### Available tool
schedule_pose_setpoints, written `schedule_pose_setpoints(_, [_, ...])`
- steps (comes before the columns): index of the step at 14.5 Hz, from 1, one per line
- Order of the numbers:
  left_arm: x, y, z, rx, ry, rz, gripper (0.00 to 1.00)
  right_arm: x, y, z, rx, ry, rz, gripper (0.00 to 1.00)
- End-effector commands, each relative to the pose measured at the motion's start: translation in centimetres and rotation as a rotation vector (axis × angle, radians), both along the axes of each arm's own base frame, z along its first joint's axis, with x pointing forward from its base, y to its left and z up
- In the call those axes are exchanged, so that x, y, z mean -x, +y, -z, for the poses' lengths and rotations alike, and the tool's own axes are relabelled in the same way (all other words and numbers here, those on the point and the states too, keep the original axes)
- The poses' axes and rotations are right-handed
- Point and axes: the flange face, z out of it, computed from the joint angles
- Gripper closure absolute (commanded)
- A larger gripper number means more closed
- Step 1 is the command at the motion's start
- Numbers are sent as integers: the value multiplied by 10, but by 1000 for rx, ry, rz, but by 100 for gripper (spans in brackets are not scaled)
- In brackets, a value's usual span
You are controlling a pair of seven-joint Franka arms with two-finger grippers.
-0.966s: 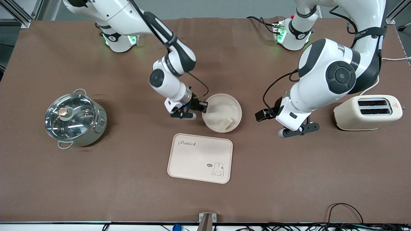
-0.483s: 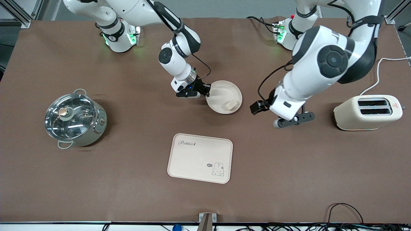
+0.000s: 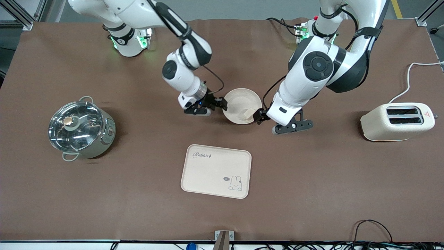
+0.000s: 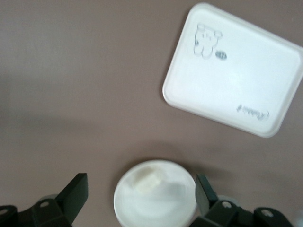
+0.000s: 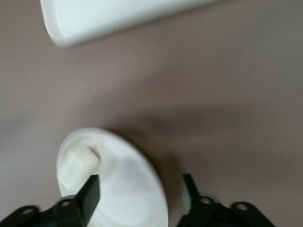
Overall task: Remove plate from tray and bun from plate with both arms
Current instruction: 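Lower the plate onto the table while the left gripper reaches the bun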
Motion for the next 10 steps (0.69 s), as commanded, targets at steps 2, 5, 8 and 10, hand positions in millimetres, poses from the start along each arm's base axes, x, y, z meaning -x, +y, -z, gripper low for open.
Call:
schedule_pose_setpoints(2, [52,8,41,24,-101,-58,0,-102,-77,-68,122,-6,-74,0])
schedule_pose_setpoints(5, [77,-28,79,23,-104,-85,0,-151,-146,-114,244,-10,-119,0])
schedule_pose_setpoints(8, [100,-60,128,-11,-77,-124,0,-160,-224,-165,323,-31,-174,0])
schedule_pose_setpoints(10, [116,-67,167,-81,-83,-37,0,-157,-279,-202,347,-3,-171,0])
